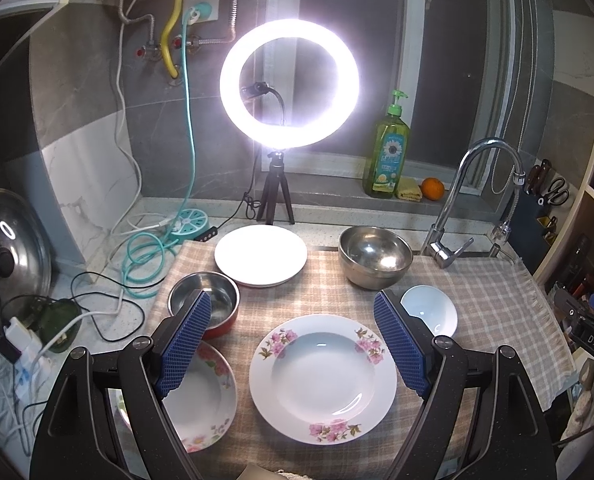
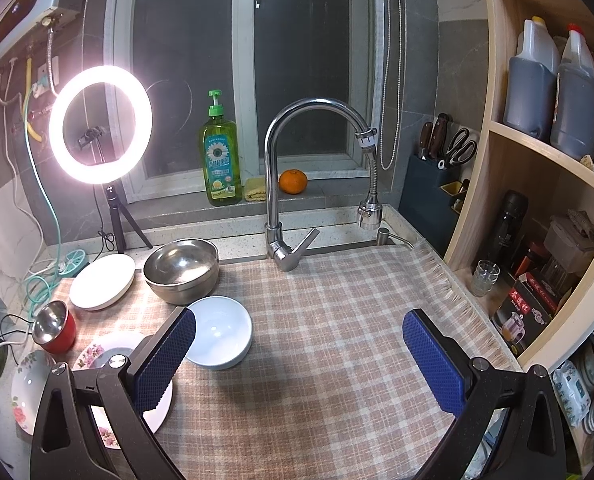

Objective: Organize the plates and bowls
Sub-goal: 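Move the right tool down toward the rim of the pink-flowered deep plate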

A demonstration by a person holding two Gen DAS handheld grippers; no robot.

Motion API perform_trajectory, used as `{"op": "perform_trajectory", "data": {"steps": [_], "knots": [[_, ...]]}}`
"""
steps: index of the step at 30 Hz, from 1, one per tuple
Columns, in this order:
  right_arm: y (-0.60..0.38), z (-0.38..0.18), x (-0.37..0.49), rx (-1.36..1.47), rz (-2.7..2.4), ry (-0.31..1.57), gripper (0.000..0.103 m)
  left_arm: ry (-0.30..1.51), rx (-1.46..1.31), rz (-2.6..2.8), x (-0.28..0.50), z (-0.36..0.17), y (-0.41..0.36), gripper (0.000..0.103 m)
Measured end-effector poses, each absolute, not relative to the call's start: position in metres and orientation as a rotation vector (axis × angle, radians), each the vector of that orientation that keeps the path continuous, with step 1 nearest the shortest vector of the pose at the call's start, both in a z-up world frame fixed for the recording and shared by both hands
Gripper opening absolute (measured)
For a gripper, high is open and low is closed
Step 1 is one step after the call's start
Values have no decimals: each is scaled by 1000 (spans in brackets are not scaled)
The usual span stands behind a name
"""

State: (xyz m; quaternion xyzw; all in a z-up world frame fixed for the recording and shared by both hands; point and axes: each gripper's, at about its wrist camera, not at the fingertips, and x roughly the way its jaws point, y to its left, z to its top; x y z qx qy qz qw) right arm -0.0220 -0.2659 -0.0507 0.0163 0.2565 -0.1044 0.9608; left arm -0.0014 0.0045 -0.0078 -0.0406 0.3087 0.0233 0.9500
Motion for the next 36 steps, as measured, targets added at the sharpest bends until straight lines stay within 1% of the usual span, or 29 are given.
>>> {"op": "perform_trajectory", "data": {"steps": [11, 17, 24, 30, 32, 34, 36], "knots": [[-263, -62, -14, 70, -105, 548, 102, 690, -126, 113, -3, -30, 30, 84], [-260, -79, -1, 118, 2, 610, 102, 762, -157, 122, -4, -49, 43, 84], [-252, -110, 22, 190, 145, 732, 102, 897, -222, 75, 0, -88, 45, 84], [-248, -143, 40, 290, 223, 864, 92, 963, -192, 31, 15, -105, 51, 83], [-247, -153, 45, 315, 234, 898, 86, 981, -162, 3, 25, -109, 51, 83], [-243, -161, 49, 320, 239, 926, 75, 1013, -143, -27, 40, -118, 52, 82], [-238, -168, 52, 319, 246, 948, 72, 1058, -135, -58, 56, -130, 51, 82]]}}
